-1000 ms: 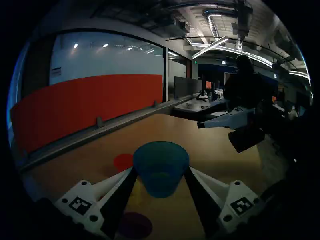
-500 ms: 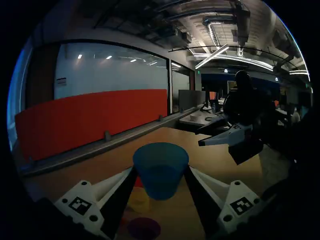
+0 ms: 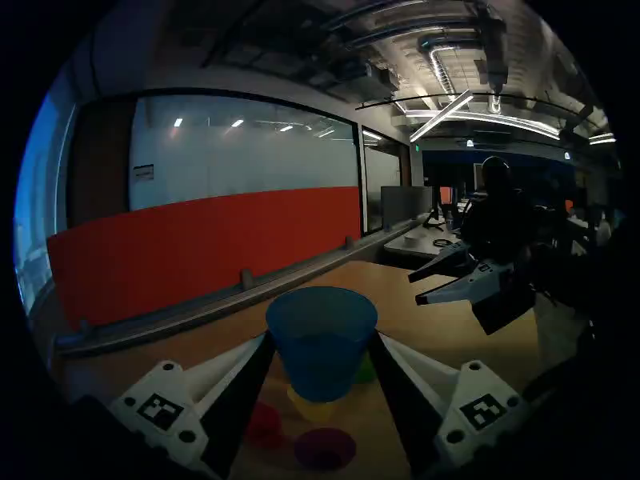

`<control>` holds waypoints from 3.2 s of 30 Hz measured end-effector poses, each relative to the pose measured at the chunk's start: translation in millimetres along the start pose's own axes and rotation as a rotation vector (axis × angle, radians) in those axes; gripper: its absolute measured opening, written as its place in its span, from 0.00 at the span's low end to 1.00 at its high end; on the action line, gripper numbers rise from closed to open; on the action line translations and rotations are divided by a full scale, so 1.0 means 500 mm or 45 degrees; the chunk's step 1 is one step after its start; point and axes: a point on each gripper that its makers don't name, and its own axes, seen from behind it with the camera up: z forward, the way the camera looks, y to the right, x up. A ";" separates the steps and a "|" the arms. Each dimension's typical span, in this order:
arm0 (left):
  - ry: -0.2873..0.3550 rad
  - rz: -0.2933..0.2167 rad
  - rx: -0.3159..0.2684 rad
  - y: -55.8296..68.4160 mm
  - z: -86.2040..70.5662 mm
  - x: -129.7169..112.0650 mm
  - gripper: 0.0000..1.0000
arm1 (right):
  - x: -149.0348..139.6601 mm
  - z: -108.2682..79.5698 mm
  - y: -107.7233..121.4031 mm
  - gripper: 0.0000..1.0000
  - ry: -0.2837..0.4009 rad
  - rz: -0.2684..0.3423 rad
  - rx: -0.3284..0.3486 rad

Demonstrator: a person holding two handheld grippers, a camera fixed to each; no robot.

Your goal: Pour water

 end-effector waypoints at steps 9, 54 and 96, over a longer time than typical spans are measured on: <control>0.016 0.004 0.079 -0.049 -0.027 0.004 0.83 | -0.012 0.024 -0.014 0.99 -0.029 -0.001 0.033; 0.081 0.016 0.210 -0.145 -0.127 0.065 0.83 | -0.216 0.176 -0.019 0.99 -0.348 -0.095 0.105; 0.114 -0.005 0.196 -0.169 -0.139 0.080 0.83 | -0.240 0.254 -0.013 0.89 -0.334 -0.134 0.090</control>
